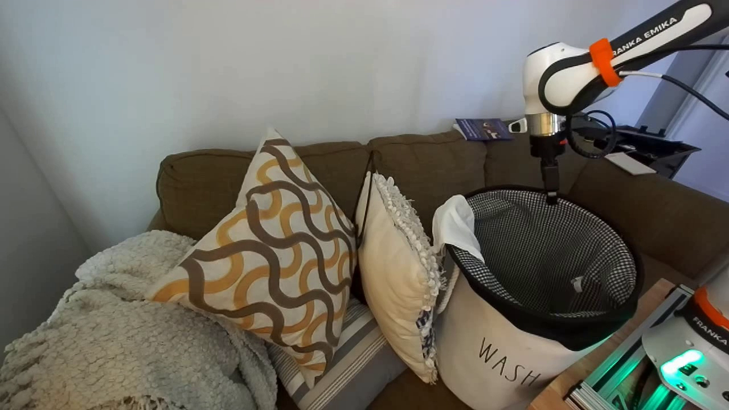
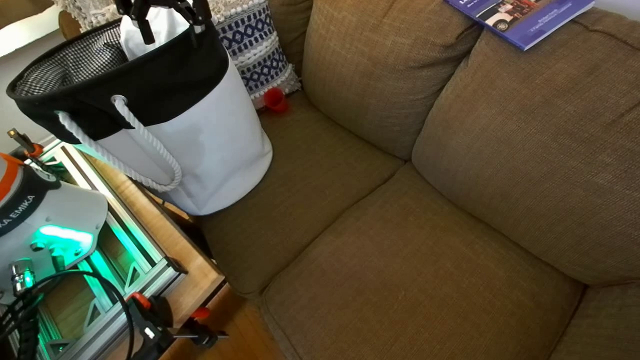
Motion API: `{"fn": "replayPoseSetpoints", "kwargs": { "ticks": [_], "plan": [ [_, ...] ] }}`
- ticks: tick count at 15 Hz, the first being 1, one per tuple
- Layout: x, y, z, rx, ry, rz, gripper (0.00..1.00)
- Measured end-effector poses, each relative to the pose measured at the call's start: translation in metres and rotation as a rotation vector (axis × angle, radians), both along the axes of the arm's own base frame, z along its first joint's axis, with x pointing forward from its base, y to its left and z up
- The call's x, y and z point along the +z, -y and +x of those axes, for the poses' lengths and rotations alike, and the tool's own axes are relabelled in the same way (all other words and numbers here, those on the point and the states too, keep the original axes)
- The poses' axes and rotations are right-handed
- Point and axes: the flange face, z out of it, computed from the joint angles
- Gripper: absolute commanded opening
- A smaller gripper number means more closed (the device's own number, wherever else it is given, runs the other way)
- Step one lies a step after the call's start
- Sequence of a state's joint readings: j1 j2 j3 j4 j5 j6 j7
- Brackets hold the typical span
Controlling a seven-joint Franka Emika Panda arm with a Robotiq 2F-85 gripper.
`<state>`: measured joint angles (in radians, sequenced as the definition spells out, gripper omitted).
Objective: Move the laundry bag to the right on the couch
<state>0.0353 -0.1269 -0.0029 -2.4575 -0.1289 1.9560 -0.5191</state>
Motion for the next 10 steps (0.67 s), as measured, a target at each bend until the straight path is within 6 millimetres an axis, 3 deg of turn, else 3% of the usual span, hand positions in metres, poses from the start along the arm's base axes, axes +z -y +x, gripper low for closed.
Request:
{"fn": "replayPoseSetpoints", "kwargs": {
  "ticks": [2, 10],
  "plan": [
    [-0.001, 0.0, -0.001, 0.009, -0.002, 0.004, 0.66],
    [-0.014, -0.005, 0.007, -0.058, 0.161, -0.01, 0.04]
  ]
}}
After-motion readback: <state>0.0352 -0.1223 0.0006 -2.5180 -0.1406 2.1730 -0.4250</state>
